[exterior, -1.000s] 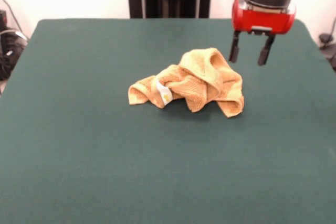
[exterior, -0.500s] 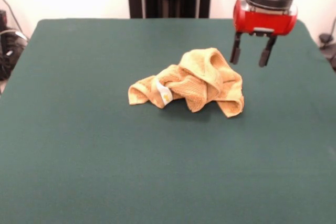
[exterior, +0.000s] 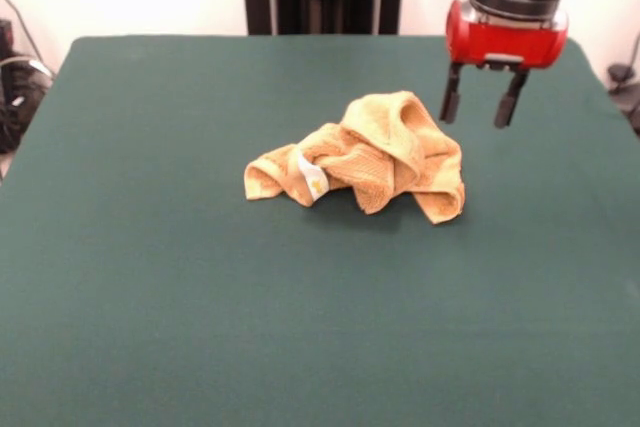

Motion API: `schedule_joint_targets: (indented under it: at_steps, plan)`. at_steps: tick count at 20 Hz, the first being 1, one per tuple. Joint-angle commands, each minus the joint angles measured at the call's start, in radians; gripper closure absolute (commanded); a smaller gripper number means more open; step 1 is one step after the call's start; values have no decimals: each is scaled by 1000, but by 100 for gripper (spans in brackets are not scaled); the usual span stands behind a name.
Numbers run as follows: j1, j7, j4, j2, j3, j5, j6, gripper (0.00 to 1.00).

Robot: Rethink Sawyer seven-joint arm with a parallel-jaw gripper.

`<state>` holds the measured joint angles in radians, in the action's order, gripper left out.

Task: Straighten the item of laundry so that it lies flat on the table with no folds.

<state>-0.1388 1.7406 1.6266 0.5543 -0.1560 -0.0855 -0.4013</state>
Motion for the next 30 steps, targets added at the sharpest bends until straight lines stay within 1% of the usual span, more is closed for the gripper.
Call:
schedule_joint_targets:
  at_steps: [1,5,8,17,30]
  plan:
    - [10,44,12,-46,151,35,-36,0]
    - [30,15,-28,-88,163,51,-18,0]
    - [30,19,-60,-101,152,48,-42,0]
    - [37,22,-96,-111,157,74,-66,0]
    - [50,28,-74,-101,165,87,-54,0]
